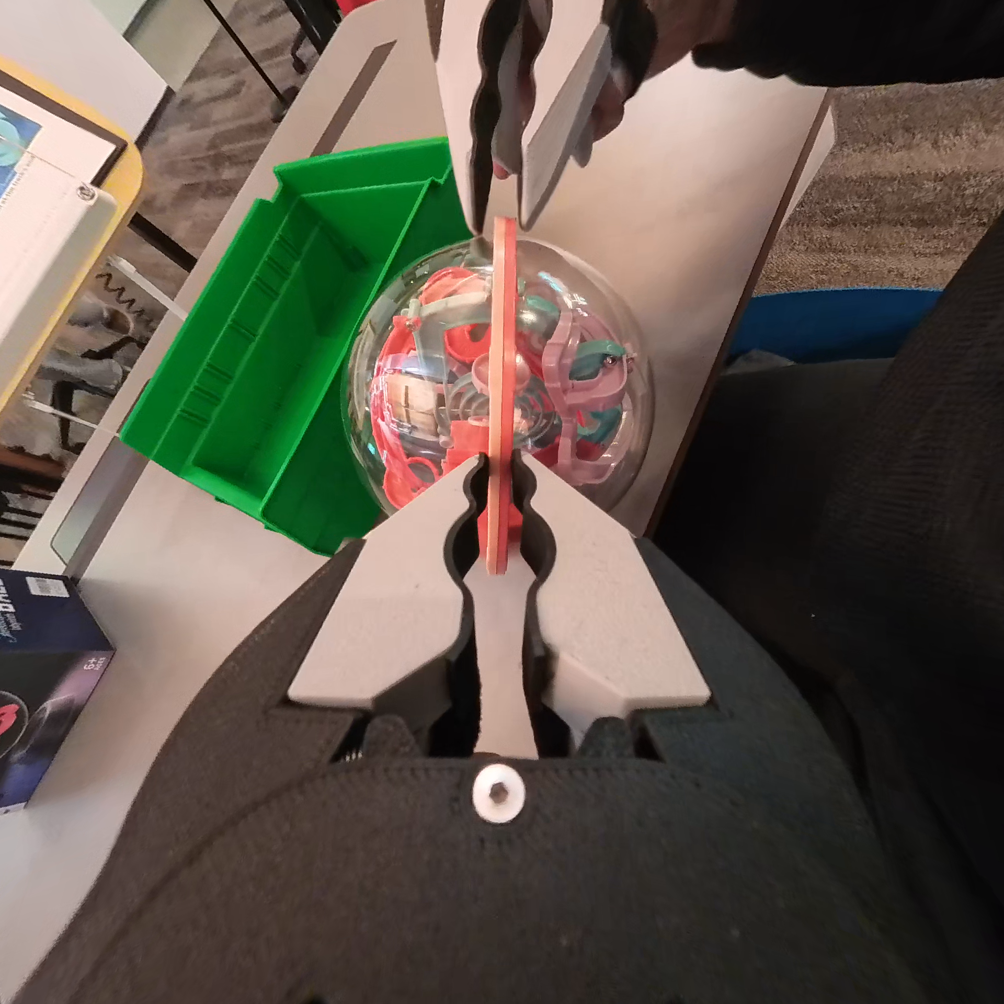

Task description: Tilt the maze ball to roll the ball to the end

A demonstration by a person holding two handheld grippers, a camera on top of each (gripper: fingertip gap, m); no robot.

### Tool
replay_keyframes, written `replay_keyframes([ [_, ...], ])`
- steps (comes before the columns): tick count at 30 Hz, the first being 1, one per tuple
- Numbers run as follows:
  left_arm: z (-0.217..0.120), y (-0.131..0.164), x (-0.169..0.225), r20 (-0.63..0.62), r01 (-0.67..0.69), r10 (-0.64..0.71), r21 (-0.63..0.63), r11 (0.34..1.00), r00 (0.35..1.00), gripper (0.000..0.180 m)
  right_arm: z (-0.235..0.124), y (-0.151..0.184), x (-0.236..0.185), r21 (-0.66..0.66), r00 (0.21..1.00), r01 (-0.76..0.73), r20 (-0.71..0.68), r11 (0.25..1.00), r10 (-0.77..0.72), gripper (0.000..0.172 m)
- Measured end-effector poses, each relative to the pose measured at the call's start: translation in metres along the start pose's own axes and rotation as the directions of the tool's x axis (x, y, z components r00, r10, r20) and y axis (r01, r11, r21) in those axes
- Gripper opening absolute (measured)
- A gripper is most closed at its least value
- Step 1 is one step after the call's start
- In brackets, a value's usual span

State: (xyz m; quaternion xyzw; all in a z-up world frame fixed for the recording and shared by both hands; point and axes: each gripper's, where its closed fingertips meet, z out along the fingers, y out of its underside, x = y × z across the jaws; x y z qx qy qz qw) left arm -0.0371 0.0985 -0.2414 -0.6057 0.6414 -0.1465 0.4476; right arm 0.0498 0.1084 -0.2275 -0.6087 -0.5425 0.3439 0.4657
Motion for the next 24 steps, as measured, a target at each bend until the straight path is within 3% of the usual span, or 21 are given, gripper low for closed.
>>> replay_keyframes([
  [6, -0.001, 0.004, -0.002, -0.004, 0.015, -0.015, 0.013, 1.000, 1.000, 0.006, -0.005, 0.017, 0.009, -0.014, 0.998, -0.032, 0.048, 0.999, 0.033, 0.011],
  [24, 0.000, 0.013, -0.006, 0.030, 0.047, -0.048, 0.028, 0.999, 0.998, 0.006, -0.002, 0.010, 0.007, 0.007, 0.999, 0.017, 0.037, 1.000, -0.017, 0.009],
])
